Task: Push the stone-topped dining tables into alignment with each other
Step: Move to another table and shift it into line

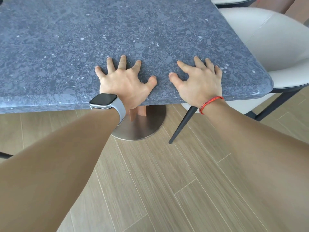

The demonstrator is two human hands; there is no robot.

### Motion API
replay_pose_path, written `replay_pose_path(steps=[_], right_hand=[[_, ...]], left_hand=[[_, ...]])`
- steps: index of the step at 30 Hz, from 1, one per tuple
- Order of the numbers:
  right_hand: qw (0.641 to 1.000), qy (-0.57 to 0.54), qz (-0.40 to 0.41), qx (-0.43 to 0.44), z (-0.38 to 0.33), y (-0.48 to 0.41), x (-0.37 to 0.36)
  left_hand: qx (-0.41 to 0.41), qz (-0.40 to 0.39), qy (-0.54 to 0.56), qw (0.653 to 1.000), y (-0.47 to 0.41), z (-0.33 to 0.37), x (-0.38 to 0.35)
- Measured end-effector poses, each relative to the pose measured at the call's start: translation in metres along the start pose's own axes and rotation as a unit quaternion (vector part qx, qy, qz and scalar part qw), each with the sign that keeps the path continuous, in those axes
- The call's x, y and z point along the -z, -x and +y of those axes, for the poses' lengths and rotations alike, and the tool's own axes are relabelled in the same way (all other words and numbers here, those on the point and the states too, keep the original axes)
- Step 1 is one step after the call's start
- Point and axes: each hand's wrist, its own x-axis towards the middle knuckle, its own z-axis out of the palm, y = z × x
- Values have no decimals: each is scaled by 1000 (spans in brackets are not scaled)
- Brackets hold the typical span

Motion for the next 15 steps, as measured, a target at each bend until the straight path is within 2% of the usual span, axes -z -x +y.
replay_pose_path(steps=[15], right_hand=[[1000,-4,6,-15,0,6,0]], left_hand=[[-8,-35,16,999,7,0,3]])
